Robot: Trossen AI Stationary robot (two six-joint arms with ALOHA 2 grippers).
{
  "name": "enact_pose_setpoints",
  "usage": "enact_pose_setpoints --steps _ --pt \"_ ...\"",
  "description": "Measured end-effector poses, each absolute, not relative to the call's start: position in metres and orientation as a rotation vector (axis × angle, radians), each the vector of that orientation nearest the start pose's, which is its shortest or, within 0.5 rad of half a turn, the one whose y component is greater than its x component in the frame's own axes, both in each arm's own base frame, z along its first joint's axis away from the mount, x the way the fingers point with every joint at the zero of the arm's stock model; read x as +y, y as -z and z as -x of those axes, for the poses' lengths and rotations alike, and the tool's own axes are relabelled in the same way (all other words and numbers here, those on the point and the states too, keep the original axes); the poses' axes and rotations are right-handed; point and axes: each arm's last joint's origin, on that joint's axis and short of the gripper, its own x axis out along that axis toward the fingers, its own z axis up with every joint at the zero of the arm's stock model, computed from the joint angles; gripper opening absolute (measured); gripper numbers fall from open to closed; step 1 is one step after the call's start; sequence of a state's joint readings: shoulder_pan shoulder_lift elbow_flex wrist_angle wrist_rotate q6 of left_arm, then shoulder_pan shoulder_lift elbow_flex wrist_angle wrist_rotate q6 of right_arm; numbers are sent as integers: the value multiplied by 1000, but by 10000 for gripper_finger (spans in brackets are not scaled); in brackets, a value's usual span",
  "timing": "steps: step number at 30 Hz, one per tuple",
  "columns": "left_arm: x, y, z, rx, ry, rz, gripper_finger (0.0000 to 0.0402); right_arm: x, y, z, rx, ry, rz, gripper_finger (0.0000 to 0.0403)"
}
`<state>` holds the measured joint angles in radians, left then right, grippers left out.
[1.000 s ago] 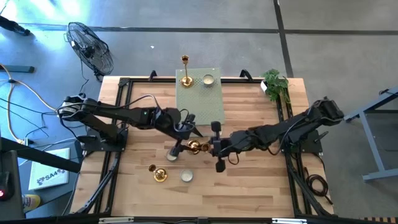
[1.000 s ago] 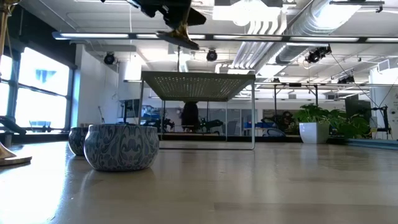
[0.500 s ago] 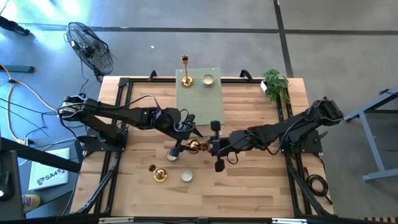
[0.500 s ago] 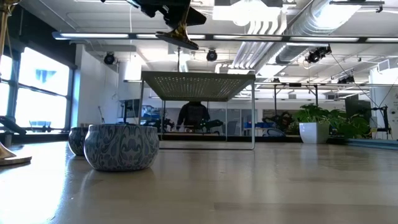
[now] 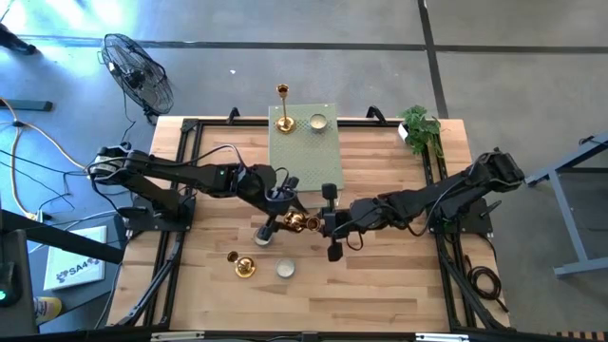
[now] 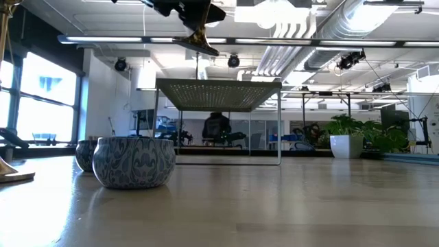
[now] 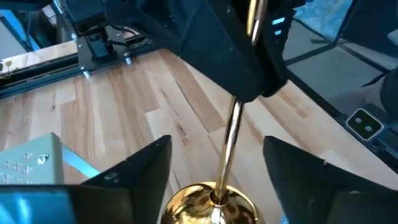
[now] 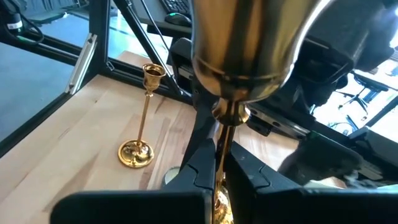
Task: Pick & Place candle stick holders
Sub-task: Put the right gold candle holder on the shelf aligned with the other gold candle holder
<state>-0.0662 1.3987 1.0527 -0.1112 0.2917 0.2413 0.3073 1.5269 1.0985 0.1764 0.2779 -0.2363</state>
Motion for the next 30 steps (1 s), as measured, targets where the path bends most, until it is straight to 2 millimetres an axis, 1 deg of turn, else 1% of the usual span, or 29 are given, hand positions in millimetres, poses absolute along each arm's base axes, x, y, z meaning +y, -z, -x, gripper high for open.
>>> enact_pose_setpoints --steps 8,15,19,21,24,27,30 --pt "-29 -295 -310 400 426 -202 132 98 -296 -335 237 -58 308 7" --pt "-29 -296 -311 390 425 -204 64 98 -296 -335 236 -58 308 7" --pt "-29 -296 -310 388 432 -204 18 98 -296 -335 236 -60 307 7" --pt "-30 -297 -311 383 440 -200 11 98 -296 -335 235 -61 306 7" --pt "-30 -298 -311 372 434 -193 16 98 -297 -335 233 -61 302 7" --pt "-30 -298 -311 371 441 -187 8 99 -297 -335 229 -79 289 8" --pt "-30 -298 -311 368 440 -183 9 99 -297 -335 226 -78 283 27"
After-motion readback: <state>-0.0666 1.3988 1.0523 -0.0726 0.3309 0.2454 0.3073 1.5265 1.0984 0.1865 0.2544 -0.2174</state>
